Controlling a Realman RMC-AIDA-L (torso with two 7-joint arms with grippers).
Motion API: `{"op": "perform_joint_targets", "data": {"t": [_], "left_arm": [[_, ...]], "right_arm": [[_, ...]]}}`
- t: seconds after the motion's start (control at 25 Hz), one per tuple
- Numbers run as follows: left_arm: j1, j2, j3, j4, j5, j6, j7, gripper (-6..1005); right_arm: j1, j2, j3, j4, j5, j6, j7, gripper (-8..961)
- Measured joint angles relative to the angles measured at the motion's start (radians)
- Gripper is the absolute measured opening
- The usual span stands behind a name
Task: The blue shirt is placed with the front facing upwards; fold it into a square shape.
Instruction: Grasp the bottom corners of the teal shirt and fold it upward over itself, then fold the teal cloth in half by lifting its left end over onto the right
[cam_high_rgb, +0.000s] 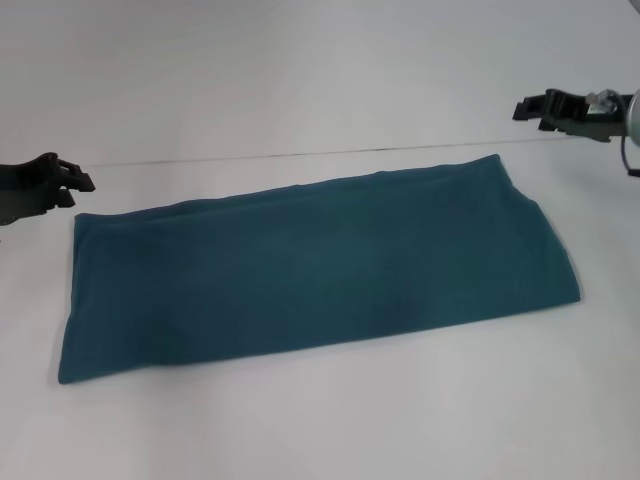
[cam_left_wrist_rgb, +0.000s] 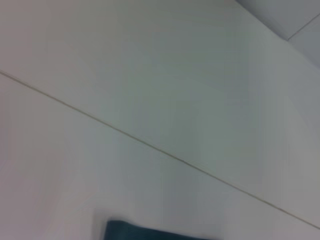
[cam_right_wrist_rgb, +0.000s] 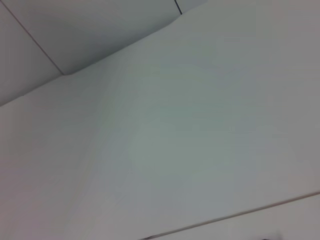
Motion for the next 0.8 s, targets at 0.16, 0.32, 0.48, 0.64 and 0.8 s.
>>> {"op": "perform_joint_targets", "data": {"t": [0.16,0.32,0.48,0.64,0.8], "left_arm": [[0.018,-0.006,0.0,0.031,-0.015,0.01,0.0,348],[0.078,-0.018,-0.002,0.118,-0.119,0.1,0.036,433],[0.163,-0.023,-0.007,0.18,-0.285,0.23,0.066,526],[0.229,-0.038,-0.037,0.165,-0.382,0.304,0.067,642],[0.271,-0.075,-0.043,0.137,-0.406,0.317,0.077,631]], "right_arm": [[-0.007,-0.02,0.012,-0.012,0.007,-0.073,0.005,474],[-0.066,-0.019,0.036,-0.064,0.07,-0.207,-0.023,547],[-0.179,-0.008,0.05,-0.135,0.225,-0.425,-0.144,619],[-0.278,-0.018,0.059,-0.139,0.333,-0.624,-0.2,627],[-0.35,-0.016,0.084,-0.14,0.345,-0.767,-0.209,620]]}}
